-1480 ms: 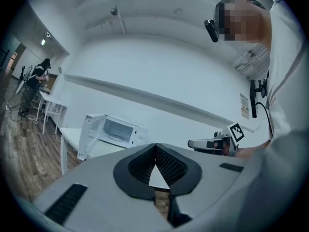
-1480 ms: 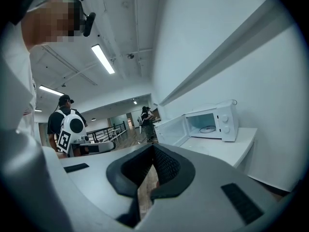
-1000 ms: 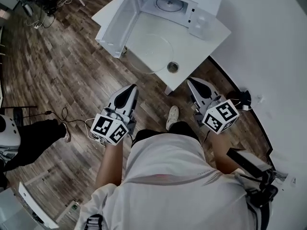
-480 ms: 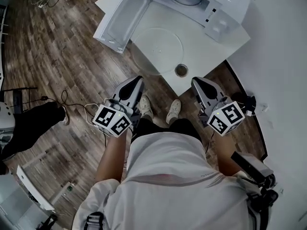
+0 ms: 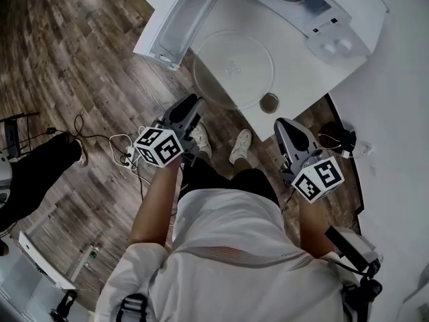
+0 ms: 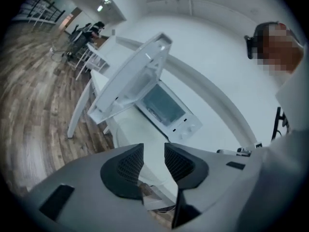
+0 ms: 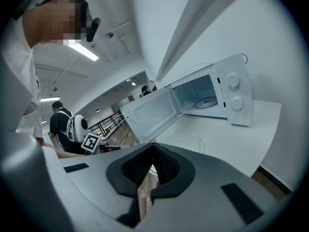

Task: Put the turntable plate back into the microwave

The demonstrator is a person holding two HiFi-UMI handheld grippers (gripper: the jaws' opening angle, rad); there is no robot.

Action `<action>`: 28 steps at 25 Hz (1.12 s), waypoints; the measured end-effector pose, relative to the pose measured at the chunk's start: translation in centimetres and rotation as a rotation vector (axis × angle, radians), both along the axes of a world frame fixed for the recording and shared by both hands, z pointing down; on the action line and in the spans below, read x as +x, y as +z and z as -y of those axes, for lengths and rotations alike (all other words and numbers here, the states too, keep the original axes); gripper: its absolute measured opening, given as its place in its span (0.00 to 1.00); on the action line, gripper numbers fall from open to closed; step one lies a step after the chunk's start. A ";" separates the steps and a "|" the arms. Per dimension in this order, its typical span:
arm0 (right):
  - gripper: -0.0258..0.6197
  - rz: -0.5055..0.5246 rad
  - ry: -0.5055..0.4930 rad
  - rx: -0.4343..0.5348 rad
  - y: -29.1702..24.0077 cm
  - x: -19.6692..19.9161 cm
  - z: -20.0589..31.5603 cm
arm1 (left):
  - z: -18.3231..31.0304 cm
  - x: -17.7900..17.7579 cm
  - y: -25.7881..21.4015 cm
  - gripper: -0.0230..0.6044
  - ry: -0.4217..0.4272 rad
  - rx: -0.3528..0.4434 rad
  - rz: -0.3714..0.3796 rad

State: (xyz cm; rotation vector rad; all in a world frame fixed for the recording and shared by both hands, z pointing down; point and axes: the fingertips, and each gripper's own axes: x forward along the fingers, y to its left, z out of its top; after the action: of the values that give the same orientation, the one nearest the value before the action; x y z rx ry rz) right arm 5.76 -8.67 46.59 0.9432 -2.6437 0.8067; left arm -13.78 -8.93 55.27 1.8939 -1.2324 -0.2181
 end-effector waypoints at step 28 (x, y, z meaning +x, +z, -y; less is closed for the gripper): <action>0.04 -0.068 0.016 -0.110 4.9 -0.5 0.7 | 5.1 4.1 8.8 0.44 0.047 -0.240 -0.777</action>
State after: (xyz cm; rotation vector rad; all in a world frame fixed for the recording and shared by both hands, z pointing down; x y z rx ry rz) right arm 5.29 -9.34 51.48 0.9464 -2.5097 0.8975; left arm -9.69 -14.01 64.11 1.4085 -0.6446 -0.6754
